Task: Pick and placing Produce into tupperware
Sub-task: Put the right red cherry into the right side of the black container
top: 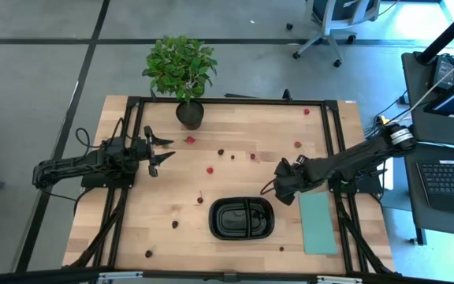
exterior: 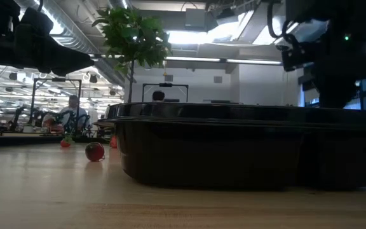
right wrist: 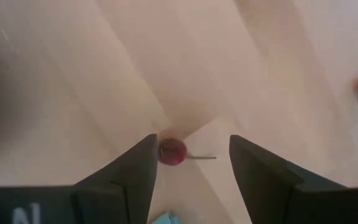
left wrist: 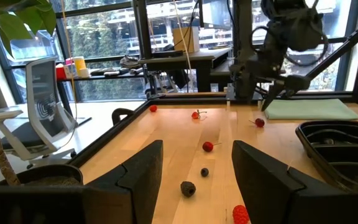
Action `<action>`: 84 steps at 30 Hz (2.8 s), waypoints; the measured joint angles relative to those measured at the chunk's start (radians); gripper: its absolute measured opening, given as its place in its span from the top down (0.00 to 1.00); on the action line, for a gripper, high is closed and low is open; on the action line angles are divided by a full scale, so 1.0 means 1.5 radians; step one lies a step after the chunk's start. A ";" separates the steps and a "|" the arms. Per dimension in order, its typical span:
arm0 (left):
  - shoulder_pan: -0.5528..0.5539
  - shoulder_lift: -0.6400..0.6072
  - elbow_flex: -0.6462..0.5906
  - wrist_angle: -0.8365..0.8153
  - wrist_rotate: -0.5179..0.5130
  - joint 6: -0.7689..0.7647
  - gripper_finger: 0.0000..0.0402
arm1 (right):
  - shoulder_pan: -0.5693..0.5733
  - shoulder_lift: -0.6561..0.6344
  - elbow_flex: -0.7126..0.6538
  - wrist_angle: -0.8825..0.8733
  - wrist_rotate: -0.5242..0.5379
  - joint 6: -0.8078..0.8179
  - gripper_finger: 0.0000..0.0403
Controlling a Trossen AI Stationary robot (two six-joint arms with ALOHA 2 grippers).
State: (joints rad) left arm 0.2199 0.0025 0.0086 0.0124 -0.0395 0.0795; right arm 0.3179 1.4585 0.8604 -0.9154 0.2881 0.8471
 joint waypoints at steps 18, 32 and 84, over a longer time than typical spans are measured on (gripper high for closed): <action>0.000 0.000 0.000 0.000 0.000 -0.014 0.54 | 0.000 0.019 -0.001 -0.040 0.074 -0.164 0.50; 0.000 0.000 0.000 0.000 0.000 -0.014 0.54 | -0.014 0.019 -0.001 -0.026 -0.033 -0.256 0.50; 0.000 0.003 0.000 0.000 0.000 -0.013 0.54 | -0.083 -0.189 -0.293 0.347 -0.160 -0.392 0.50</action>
State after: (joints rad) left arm 0.2200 0.0074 0.0088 0.0120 -0.0396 0.0597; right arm 0.1928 1.1751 0.4217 -0.3950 0.0481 0.2588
